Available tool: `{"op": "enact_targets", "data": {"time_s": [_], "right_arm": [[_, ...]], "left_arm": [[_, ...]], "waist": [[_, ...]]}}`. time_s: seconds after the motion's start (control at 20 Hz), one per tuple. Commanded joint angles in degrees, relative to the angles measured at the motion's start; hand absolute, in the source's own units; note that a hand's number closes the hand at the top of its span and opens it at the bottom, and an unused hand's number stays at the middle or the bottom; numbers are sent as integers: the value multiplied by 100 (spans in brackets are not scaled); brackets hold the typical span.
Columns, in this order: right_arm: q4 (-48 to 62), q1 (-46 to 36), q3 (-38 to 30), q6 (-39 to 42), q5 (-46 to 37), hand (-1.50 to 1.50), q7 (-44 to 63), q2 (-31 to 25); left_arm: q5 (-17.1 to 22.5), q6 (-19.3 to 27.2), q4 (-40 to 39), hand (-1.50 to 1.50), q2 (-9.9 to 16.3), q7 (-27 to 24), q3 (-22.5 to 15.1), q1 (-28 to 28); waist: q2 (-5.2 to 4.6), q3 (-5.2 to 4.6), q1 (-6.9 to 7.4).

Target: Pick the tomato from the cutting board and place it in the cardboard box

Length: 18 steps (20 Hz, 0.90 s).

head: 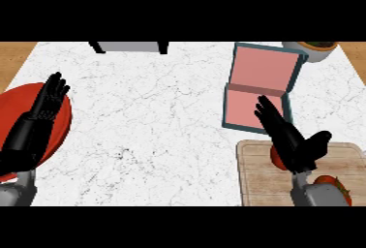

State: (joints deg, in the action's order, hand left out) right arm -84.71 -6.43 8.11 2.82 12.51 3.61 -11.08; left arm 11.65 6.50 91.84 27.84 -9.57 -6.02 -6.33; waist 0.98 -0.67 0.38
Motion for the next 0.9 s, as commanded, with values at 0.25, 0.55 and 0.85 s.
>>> {"op": "enact_targets", "data": {"time_s": [0.25, 0.55, 0.85], "right_arm": [[-487, 273, -2831, -1364, 119, -150, 1176, -2022], [-879, 2100, -3639, -150, 311, -150, 2028, -3536], [-1792, 2991, -4048, 885, 318, -150, 1674, -3824]], "left_arm": [[-455, -80, -93, 0, 405, 80, -84, 151], [-364, -441, -46, 0, 306, 321, -371, 9], [-533, -464, -28, 0, 11, 605, -615, -286]], "waist": [[48, 21, -888], [-21, 53, -515], [-62, 59, -251]]}}
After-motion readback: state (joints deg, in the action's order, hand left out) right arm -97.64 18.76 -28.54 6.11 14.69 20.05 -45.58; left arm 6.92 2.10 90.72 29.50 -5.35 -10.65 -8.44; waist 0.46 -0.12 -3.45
